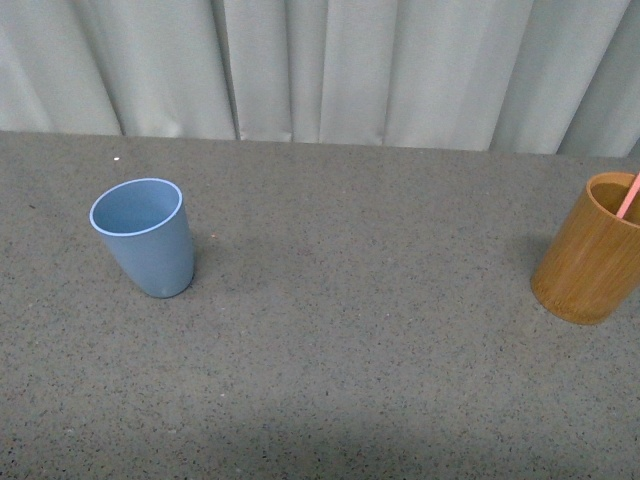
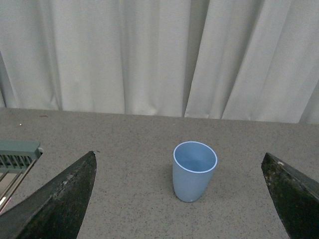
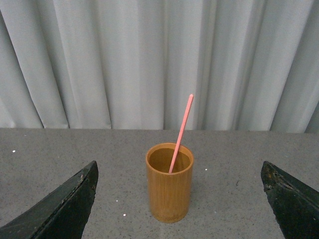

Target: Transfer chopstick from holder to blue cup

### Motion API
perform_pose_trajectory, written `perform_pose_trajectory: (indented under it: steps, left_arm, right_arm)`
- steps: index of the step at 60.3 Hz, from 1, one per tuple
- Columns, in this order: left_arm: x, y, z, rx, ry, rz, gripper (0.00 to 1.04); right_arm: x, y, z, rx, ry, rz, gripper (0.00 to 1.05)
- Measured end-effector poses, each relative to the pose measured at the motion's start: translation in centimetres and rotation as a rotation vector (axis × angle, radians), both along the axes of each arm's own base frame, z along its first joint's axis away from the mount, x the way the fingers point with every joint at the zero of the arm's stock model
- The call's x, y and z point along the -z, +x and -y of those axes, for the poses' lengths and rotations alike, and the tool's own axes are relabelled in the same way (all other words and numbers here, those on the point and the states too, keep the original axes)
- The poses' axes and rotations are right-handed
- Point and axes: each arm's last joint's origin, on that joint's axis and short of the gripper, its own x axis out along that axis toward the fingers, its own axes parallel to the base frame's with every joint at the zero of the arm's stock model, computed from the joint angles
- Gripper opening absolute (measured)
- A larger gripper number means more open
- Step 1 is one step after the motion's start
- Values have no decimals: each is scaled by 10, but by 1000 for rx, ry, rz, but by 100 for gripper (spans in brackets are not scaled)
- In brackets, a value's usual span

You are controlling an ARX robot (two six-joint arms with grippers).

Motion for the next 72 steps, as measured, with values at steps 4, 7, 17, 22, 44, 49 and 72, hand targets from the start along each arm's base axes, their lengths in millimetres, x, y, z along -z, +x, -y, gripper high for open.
perform_pose_trajectory:
  steps: [4, 7, 17, 22, 44, 49, 72]
  left_arm:
    - [0, 0, 0, 0, 0, 0, 98]
    - [0, 0, 0, 0, 0, 0, 98]
    - [0, 0, 0, 0, 0, 0, 98]
    - [0, 0, 0, 0, 0, 0, 98]
    - [0, 0, 0, 0, 0, 0, 98]
    - [0, 0, 0, 0, 0, 0, 98]
    - [0, 0, 0, 0, 0, 0, 98]
  right_arm:
    - [0, 0, 0, 0, 0, 0, 95]
    - [0, 0, 0, 0, 0, 0, 95]
    - [0, 0, 0, 0, 0, 0, 95]
    - [0, 0, 0, 0, 0, 0, 95]
    - [0, 0, 0, 0, 0, 0, 95]
    - [0, 0, 0, 0, 0, 0, 95]
    - [0, 0, 0, 0, 0, 0, 95]
